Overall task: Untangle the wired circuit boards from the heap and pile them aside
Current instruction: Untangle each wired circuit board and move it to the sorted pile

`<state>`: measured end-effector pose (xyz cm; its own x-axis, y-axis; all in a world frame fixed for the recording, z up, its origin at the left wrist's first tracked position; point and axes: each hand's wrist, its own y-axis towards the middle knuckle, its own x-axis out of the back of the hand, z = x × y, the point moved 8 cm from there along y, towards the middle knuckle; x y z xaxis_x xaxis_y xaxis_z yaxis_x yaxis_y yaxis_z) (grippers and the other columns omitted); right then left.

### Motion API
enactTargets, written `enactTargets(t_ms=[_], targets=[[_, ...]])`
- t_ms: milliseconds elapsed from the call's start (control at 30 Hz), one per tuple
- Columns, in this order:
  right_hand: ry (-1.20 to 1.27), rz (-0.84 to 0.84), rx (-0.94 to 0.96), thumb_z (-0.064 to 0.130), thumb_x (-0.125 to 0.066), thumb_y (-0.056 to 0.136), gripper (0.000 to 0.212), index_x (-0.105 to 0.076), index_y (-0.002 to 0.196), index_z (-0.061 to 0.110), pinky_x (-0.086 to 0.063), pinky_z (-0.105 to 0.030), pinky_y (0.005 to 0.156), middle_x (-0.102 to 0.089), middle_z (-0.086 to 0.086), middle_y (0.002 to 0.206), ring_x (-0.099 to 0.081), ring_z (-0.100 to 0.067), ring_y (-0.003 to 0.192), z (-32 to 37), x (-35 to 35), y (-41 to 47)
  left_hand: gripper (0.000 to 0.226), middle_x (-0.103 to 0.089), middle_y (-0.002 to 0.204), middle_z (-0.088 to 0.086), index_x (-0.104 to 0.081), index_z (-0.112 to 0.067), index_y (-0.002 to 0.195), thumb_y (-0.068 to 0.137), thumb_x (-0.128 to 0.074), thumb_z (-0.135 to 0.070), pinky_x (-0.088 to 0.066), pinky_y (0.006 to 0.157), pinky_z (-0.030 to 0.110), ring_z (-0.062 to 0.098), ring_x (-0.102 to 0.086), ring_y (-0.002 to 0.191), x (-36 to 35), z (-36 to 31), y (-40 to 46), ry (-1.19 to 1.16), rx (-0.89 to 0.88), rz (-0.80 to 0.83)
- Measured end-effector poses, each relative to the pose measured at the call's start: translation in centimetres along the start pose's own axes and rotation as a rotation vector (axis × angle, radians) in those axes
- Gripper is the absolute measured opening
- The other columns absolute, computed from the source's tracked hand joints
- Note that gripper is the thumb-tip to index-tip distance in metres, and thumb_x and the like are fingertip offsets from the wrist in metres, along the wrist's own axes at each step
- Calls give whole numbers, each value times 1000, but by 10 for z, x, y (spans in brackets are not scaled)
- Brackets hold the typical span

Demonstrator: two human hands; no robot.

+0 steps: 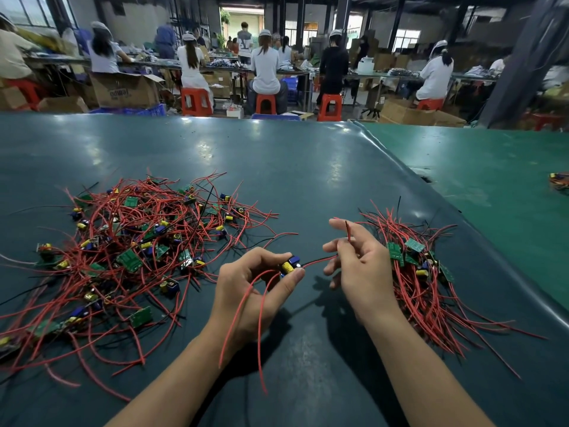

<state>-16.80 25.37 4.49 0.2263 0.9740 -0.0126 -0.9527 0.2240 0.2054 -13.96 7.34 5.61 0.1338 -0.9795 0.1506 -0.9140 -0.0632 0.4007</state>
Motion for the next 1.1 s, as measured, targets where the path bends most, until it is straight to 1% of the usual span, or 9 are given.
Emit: enactTargets(t_ms=[67,133,367,467,600,667,733,867,1100], targets=[[45,-24,-30,-1,-44,97,37,-66,105,27,-41,-22,37,-69,-1,78,-55,-10,46,-1,2,1,19,-75,78,-1,-73,-11,88,73,-85,-8,-60,70,33,23,-72,68,8,-6,-15,-24,-109,-46],[140,-64,-74,3,-48,98,25,-65,106,19,-40,-22,35,-71,-2,73,-53,-9,43,-3,8,3,19,-75,78,-1,-74,-14,87,72,-84,-15,-60,71,35,26,-71,68,9,-2,-12,-29,-94,-61],[243,-98,-83,2,-48,100,24,-67,98,16,-34,-17,34,-64,3,59,-43,-8,35,-4,13,5,18,-75,77,-1,-74,-17,85,70,-83,-20,-56,70,22,27,-71,69,9,4,-7,-94,-65,-74],[304,-95,-167,14,-54,99,12,-66,97,15,-34,-16,33,-69,-4,68,-44,-9,33,-8,12,6,17,-75,76,-3,-73,-21,85,71,-82,-23,-56,69,21,23,-70,66,13,3,-8,-70,-79,-150],[204,129,-409,45,-62,88,34,-64,94,11,-34,-17,34,-66,-2,71,-54,-12,41,-25,-16,-8,19,-75,77,-7,-72,-23,88,72,-81,-24,-56,67,21,19,-70,65,20,1,-8,-77,-106,-247],[170,309,-416,44,-64,86,33,-71,92,13,-34,-17,35,-63,0,63,-53,-11,42,-24,-35,-20,20,-75,78,-6,-71,-23,89,72,-82,-23,-57,66,26,24,-70,64,18,2,-7,-65,-122,-204],[170,351,-344,34,-65,89,23,-76,80,15,-32,-16,36,-57,1,56,-47,-9,40,-18,-40,-23,22,-75,80,-5,-71,-22,90,72,-84,-22,-58,67,29,25,-70,66,12,3,-7,-51,-140,-132],[198,230,-274,20,-67,89,17,-77,78,12,-28,-15,36,-49,5,52,-39,-7,39,-14,-28,-13,22,-75,80,-7,-72,-17,89,71,-84,-15,-55,67,20,10,-69,65,7,3,-7,-51,-179,-106],[151,-137,-126,15,-63,94,23,-71,74,7,-29,-16,35,-50,7,49,-38,-7,36,-10,16,6,22,-72,81,-9,-70,-20,91,74,-81,-13,-55,62,22,18,-66,61,13,-7,-11,10,-319,-190]])
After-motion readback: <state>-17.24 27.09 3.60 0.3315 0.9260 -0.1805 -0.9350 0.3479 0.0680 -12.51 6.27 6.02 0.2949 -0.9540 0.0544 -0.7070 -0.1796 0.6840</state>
